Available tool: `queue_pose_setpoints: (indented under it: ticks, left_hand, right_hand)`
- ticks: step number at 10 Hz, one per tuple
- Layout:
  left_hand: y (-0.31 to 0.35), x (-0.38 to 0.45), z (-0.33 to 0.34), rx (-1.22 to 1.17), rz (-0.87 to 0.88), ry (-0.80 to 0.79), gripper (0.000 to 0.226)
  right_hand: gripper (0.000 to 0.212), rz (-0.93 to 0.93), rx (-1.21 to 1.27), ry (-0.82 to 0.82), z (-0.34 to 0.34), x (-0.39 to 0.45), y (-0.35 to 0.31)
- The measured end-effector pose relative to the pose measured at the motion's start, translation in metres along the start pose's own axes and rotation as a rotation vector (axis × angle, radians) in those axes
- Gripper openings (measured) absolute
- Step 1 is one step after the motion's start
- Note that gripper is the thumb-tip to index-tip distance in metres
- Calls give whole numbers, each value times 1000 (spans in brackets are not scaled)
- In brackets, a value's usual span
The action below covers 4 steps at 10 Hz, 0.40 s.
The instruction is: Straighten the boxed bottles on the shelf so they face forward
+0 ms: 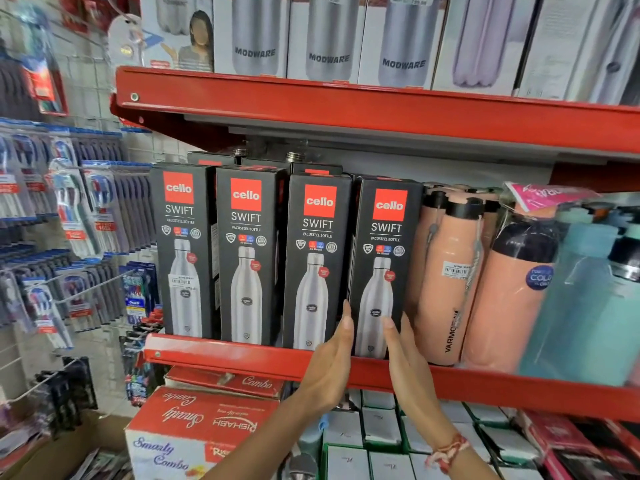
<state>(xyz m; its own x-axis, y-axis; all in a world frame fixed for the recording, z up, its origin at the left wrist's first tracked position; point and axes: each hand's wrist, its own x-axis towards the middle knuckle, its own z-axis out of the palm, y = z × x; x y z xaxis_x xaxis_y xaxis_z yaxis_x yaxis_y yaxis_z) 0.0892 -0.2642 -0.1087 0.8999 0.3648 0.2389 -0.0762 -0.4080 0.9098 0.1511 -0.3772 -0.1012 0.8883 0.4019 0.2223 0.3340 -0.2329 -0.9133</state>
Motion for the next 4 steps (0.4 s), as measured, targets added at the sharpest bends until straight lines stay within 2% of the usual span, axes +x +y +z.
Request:
queue_pose_setpoints:
  ticks: [1,2,3,4]
  left_hand:
    - [4,-5,-3,39,30,21,55]
    - [8,-10,-8,81,29,9,62]
    - [19,-22,-18,135,63,-48,72]
    - [50,-38,-48,316,327,107,76]
  right_hand:
    - [88,-19,-28,11,0,-7,-1]
    - [83,4,-46,18,-2,-11,-3]
    - [76,-57,-95,88,-1,-19,-16]
    - [63,-426,-213,283,2,-35,-63]
